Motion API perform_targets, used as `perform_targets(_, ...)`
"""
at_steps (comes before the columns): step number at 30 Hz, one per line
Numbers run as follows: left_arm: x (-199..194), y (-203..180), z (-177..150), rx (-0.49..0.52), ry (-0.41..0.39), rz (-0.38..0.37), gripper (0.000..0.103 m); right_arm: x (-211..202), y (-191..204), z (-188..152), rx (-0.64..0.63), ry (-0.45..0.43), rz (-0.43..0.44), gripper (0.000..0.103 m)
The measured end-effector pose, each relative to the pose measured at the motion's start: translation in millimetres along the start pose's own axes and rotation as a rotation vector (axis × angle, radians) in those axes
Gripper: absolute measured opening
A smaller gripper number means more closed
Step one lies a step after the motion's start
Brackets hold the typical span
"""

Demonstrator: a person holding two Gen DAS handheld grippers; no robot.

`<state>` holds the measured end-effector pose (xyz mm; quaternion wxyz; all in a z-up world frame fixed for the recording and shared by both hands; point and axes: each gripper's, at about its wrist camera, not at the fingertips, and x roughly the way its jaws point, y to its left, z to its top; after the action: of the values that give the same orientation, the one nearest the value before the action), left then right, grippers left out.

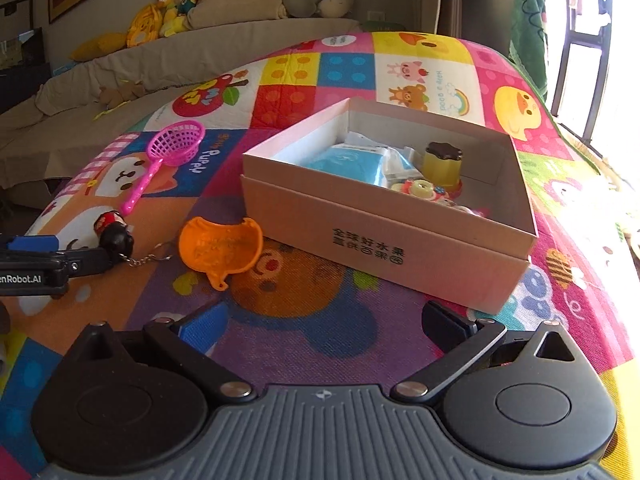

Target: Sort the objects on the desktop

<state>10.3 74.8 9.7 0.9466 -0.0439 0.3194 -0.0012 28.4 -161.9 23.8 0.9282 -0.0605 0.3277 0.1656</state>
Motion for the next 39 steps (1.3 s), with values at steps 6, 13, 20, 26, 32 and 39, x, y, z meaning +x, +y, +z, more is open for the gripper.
perform_targets(6, -0.4, 3.1, -1.2, -0.017, -0.007, -0.016, 0.098, 34.9, 33.8, 26.4, -0.048, 0.019, 0.054, 0.090)
perform_targets(13, 3.0, 1.7, 0.0, -0.013, 0.012, -0.026, 0.099, 31.6, 17.9, 27.6, -0.001, 0.050, 0.058, 0.061)
perform_targets(20, 9.7, -11.1, 3.5, 0.078, 0.030, -0.082, 0.099, -14.7, -19.3, -5.8, 0.009, 0.019, -0.040, 0.061)
perform_targets(26, 23.7, -27.1, 13.2, 0.154, 0.011, -0.064, 0.099, -29.4, -30.2, -32.8, 0.032, 0.028, -0.104, 0.061)
perform_targets(32, 32.9, -37.7, 16.4, 0.200, 0.030, -0.044, 0.080, -30.1, -29.4, -33.6, 0.045, 0.030, -0.104, 0.061)
perform_targets(39, 22.0, -46.1, 10.4, 0.220, 0.020, -0.041, 0.075, -32.5, -30.7, -34.6, 0.053, 0.079, -0.118, 0.060)
